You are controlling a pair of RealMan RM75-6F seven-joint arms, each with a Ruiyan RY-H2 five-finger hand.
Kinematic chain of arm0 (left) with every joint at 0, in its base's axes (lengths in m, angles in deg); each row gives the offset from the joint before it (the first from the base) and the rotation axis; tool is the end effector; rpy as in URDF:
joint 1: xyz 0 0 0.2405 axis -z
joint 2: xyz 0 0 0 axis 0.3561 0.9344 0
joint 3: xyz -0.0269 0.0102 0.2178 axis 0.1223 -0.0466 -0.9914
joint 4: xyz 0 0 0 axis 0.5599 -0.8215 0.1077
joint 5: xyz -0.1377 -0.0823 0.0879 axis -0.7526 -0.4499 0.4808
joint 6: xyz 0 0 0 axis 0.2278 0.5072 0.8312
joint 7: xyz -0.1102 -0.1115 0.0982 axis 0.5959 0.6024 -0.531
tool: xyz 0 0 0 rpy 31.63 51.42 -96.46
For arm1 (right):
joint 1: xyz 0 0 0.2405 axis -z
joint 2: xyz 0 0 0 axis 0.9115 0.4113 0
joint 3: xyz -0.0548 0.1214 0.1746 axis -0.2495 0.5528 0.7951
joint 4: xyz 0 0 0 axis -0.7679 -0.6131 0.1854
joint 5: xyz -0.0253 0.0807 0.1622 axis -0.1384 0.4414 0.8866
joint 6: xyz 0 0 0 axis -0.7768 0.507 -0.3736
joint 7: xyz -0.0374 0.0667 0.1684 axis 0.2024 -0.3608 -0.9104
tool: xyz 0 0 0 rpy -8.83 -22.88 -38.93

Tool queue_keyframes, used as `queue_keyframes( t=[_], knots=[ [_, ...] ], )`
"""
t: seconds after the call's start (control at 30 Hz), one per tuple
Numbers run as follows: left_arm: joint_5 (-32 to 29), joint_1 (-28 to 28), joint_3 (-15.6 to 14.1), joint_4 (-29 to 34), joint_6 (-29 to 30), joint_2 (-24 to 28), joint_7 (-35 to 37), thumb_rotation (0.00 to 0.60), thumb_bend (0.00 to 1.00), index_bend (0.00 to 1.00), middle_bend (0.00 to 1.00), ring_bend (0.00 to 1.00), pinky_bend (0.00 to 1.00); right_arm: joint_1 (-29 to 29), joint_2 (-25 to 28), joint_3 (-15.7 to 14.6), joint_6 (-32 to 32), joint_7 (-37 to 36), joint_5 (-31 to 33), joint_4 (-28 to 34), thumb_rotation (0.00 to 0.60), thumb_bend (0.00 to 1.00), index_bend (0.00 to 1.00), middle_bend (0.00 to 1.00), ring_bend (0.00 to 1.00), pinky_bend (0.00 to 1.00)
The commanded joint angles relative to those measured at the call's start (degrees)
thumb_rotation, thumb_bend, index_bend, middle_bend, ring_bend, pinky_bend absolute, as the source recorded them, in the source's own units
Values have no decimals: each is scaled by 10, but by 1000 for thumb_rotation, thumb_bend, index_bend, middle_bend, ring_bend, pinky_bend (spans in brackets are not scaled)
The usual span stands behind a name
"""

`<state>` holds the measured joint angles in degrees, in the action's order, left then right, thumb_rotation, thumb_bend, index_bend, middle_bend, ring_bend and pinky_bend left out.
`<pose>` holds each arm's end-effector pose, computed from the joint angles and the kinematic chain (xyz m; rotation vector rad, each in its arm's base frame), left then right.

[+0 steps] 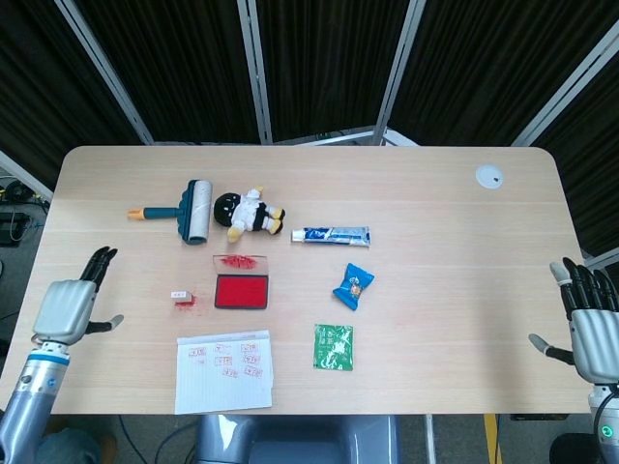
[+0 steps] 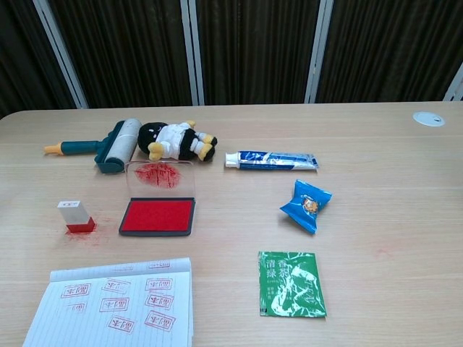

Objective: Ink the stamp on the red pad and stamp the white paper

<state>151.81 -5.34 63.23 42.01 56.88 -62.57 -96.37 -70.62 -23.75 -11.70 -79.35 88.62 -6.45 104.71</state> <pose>-0.2304 0.2706 0.1063 -1.5250 -0.9700 -0.7853 -0.2640 -0.2268 0.1931 1.3499 -0.8037 0.8675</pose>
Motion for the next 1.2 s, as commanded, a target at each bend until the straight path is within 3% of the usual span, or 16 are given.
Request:
queue_keyframes(
  t=[0.03,0.27,0.43,0.8,0.97,1.2],
  knots=[
    [-46,42,24,-36,-48,-46,-16,600,107,103,161,719,776,-4,-4,3,9,2,9,-6,600,0,0,0,0,0],
    [-74,85,28,-96,-99,-95,-10,600,251,269,317,732,779,-5,-8,4,16,5,23,-14,600,0,0,0,0,0],
    [-83,102,23,-118,-116,-115,-18,600,294,327,351,732,779,-5,-9,4,17,7,26,-16,600,0,0,0,0,0],
    [-86,120,5,-159,-127,-147,-21,600,288,366,393,732,779,-6,-10,4,21,5,29,-19,600,0,0,0,0,0],
    [-85,122,-1,-167,-127,-154,-16,600,202,382,414,733,779,-7,-10,4,22,4,29,-20,600,0,0,0,0,0],
    [-84,126,-6,-180,-123,-165,-18,600,199,404,422,732,779,-7,-10,4,22,3,30,-20,600,0,0,0,0,0]
  ],
)
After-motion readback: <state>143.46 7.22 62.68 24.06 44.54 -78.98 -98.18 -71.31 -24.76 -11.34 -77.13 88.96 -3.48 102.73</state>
